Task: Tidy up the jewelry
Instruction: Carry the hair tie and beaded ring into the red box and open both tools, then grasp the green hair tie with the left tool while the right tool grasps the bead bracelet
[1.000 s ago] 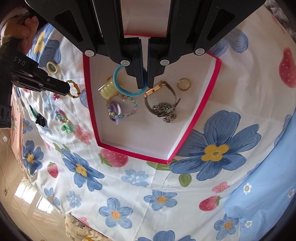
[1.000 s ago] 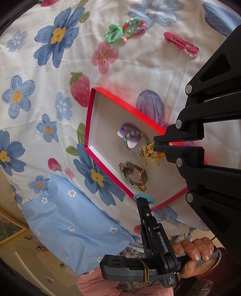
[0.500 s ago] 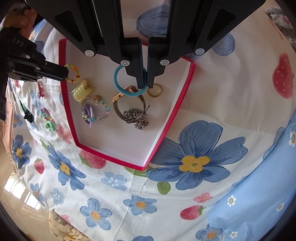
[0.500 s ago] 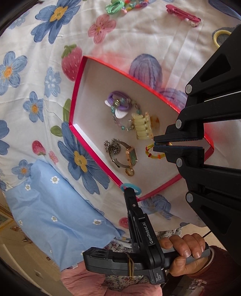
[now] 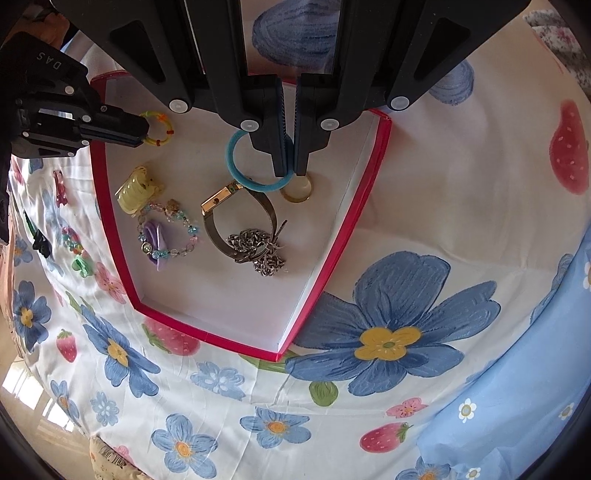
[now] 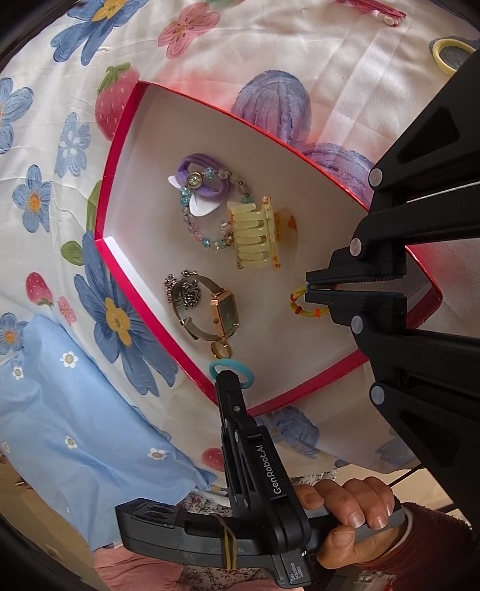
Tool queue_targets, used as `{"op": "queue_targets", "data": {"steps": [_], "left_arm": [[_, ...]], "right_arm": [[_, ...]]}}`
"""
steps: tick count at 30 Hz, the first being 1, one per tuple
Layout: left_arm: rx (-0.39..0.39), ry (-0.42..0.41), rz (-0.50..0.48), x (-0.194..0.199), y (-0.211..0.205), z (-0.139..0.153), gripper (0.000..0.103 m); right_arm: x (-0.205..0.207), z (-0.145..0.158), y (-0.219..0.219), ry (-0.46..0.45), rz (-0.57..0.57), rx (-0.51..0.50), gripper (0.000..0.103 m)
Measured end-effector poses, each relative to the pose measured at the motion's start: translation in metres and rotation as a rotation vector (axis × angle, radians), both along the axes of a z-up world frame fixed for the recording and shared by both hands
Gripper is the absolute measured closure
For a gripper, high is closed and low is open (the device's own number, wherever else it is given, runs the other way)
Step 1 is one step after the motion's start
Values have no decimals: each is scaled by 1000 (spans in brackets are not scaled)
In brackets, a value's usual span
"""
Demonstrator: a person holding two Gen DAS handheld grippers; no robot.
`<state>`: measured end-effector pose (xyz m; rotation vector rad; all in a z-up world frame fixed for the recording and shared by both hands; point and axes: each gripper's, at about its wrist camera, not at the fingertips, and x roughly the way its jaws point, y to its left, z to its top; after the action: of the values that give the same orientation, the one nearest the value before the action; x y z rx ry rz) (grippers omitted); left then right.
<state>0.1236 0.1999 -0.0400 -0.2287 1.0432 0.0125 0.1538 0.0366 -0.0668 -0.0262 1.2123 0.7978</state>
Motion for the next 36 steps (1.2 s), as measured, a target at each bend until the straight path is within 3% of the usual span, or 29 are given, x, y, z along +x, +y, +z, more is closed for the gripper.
{"op": "queue_targets", "data": {"steps": [12, 18, 21, 25, 26, 29, 36], "left_arm": [[-10, 37, 13, 8, 2, -12, 95], [-10, 25, 21, 3, 2, -8, 84], [-15, 14, 22, 0, 2, -4, 83], [-27, -3, 33, -6, 3, 3, 74], [-30, -7, 36, -8, 2, 5, 68], [-31, -22, 36, -12, 0, 11, 62], [-34, -49, 10, -19, -13, 26, 56]], "right_arm": [[1, -1, 3, 2, 19, -10, 95], [1, 3, 0, 2, 8, 6, 85], [1, 8, -5, -5, -8, 17, 83], [0, 17, -15, -20, -38, 43, 80], [0, 20, -19, -25, -46, 51, 75], [-1, 27, -32, -40, -74, 72, 63], [-1, 37, -70, -53, -163, 99, 63]]}}
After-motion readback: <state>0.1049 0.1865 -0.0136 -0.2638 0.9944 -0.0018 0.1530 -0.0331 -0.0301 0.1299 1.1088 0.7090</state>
